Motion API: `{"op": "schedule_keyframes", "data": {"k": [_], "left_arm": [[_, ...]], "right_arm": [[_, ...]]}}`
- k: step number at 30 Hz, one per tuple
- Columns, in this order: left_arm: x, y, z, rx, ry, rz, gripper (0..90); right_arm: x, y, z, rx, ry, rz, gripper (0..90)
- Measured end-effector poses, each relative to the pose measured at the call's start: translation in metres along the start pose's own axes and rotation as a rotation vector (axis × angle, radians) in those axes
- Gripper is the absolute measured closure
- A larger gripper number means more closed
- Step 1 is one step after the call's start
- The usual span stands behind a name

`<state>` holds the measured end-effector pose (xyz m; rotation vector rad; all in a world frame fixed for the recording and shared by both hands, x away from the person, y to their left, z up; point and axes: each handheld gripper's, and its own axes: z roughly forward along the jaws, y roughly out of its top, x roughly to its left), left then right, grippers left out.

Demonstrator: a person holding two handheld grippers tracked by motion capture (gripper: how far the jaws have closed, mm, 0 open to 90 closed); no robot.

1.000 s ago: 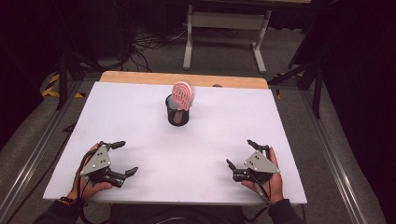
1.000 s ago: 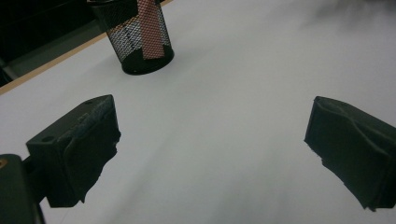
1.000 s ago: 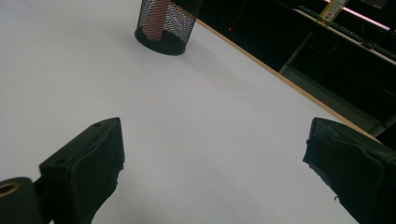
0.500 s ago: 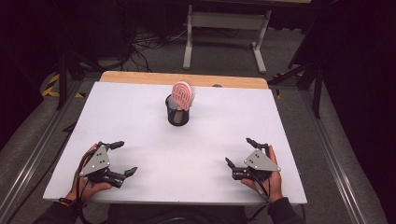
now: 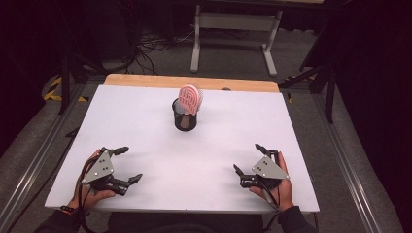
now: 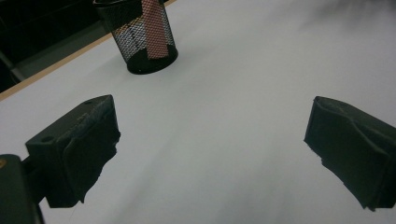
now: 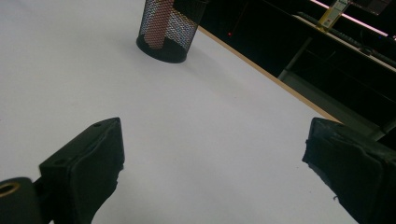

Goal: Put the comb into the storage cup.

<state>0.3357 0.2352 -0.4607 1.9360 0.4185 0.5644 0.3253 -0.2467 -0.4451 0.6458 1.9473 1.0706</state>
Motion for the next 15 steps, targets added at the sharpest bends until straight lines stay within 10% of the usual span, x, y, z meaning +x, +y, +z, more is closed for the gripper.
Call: {"op": "schedule_keyframes", "data": {"k": [15], "left_arm": [[0.0001,0.001,0.0,0.001,0.009,0.002,3.8]], "right_arm": [[-0.0003,0.0008,-0.007,-0.027,-0.017,0.011,5.5]]}}
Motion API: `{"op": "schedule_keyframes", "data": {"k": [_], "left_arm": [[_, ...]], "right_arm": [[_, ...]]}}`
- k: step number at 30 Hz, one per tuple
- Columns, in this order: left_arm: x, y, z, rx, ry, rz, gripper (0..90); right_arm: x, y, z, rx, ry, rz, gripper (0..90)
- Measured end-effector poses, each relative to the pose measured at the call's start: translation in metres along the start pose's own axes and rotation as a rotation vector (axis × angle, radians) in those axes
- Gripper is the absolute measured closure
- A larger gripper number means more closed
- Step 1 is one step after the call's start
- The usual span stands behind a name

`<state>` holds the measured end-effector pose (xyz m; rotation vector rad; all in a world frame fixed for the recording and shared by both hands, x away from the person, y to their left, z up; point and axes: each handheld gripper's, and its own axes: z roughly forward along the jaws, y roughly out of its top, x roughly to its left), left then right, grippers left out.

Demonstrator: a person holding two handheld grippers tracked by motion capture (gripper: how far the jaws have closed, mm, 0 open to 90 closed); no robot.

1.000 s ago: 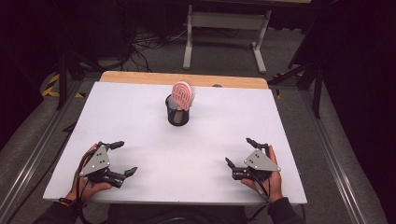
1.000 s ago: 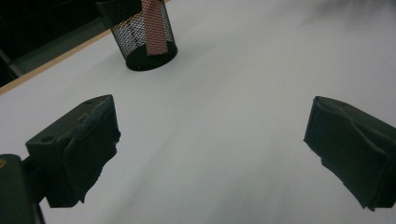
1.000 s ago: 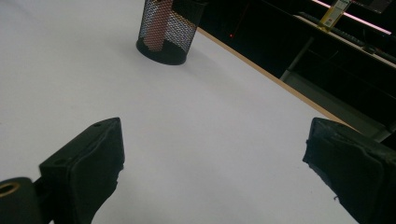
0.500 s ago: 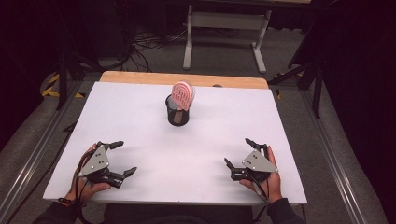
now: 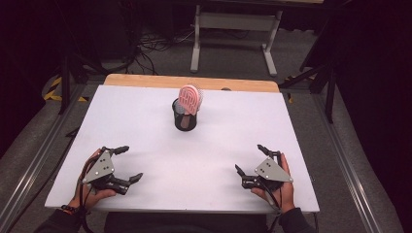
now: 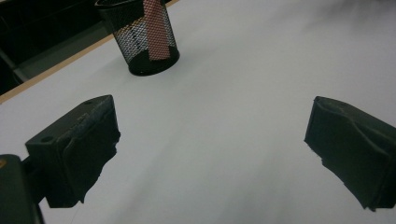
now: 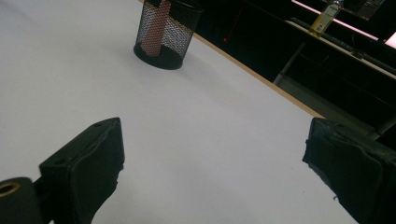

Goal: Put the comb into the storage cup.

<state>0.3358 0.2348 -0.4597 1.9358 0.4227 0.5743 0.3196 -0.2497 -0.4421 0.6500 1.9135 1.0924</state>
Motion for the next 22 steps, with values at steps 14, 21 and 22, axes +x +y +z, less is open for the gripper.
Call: {"op": "schedule_keyframes", "data": {"k": [14,21,22], "left_arm": [[0.005,-0.0024,-0.001,-0.002,0.01,-0.021,3.9],[0.0071,-0.0028,-0.0013,-0.007,0.022,-0.041,4.0],[0.0071,-0.0028,-0.0013,-0.007,0.022,-0.041,4.0]], "right_arm": [[-0.0033,0.0001,0.0042,-0.023,0.001,0.026,5.9],[-0.0052,0.0003,0.0026,-0.031,0.0,0.048,5.9],[-0.005,0.0005,0.0024,-0.031,-0.001,0.045,5.9]]}}
